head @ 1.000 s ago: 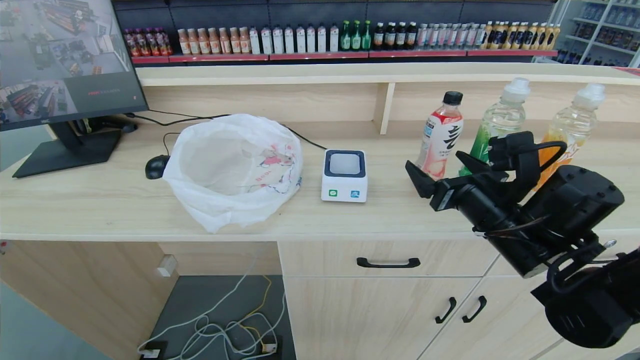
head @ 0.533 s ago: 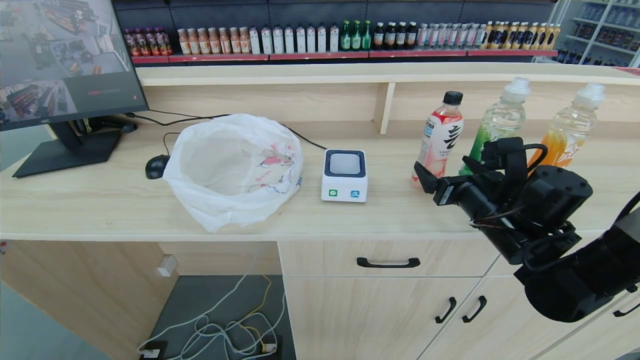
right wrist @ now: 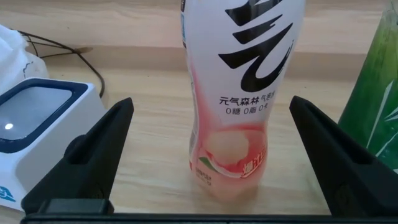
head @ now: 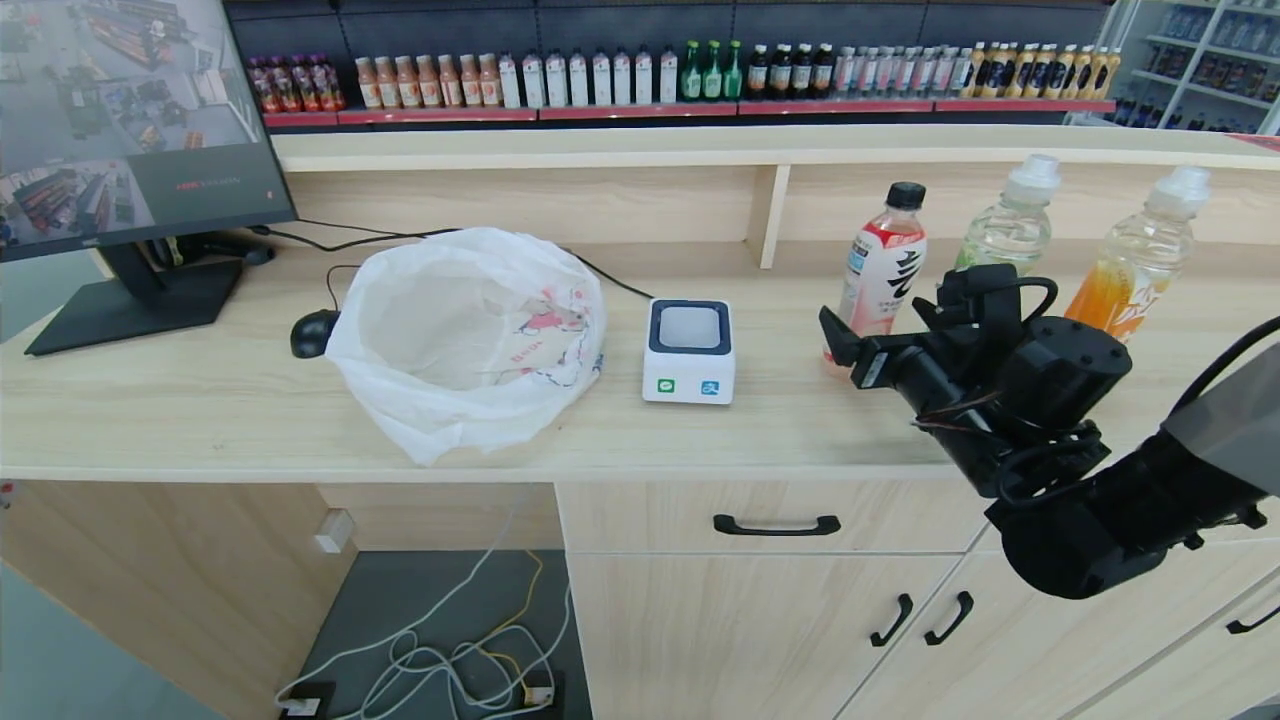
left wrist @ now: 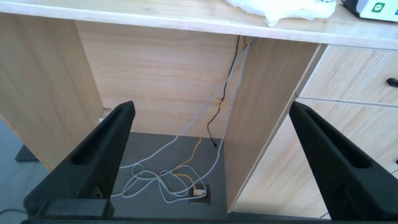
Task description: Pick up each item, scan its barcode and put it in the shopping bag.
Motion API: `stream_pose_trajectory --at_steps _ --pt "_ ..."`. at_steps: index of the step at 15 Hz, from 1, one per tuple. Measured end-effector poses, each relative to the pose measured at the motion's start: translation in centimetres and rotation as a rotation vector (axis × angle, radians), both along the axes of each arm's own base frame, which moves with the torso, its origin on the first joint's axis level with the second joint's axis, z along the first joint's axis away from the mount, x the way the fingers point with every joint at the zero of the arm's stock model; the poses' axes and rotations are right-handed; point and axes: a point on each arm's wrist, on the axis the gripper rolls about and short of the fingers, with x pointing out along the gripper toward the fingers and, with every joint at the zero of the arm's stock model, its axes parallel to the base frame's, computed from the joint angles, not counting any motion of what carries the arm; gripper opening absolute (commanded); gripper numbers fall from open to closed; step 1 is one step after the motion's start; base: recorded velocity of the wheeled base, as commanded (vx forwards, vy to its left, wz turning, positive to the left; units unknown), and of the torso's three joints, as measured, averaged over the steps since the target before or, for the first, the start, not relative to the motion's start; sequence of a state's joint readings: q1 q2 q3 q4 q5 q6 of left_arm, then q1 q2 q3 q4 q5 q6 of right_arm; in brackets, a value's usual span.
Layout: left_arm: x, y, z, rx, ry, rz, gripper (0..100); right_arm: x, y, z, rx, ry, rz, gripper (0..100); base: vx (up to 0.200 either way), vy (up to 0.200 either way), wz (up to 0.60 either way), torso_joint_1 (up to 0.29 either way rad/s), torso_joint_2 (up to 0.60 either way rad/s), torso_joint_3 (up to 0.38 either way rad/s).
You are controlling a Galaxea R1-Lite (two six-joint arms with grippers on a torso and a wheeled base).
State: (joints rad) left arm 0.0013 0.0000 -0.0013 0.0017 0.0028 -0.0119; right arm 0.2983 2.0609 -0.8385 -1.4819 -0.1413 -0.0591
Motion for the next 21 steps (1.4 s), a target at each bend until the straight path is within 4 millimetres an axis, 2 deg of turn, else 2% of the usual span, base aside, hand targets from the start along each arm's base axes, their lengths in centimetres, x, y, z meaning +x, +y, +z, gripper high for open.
stream_pose_trajectory --at_steps 12,20,21 --pt "0.0 0.0 0.0 0.0 0.0 0.0 100 3.4 0.6 -0.2 0.026 -0.007 -0.048 100 0.0 0.0 0.0 0.0 0.0 0.0" --pt "0.0 0.0 0.0 0.0 0.0 0.0 100 4.7 1.1 0.8 0.041 0.02 -0.037 100 0.0 0.0 0.0 0.0 0.0 0.0" --pt "0.0 0.0 0.0 0.0 0.0 0.0 100 4.8 1.1 0.9 0.042 0.018 -0.037 0 0.0 0.0 0.0 0.0 0.0 0.0"
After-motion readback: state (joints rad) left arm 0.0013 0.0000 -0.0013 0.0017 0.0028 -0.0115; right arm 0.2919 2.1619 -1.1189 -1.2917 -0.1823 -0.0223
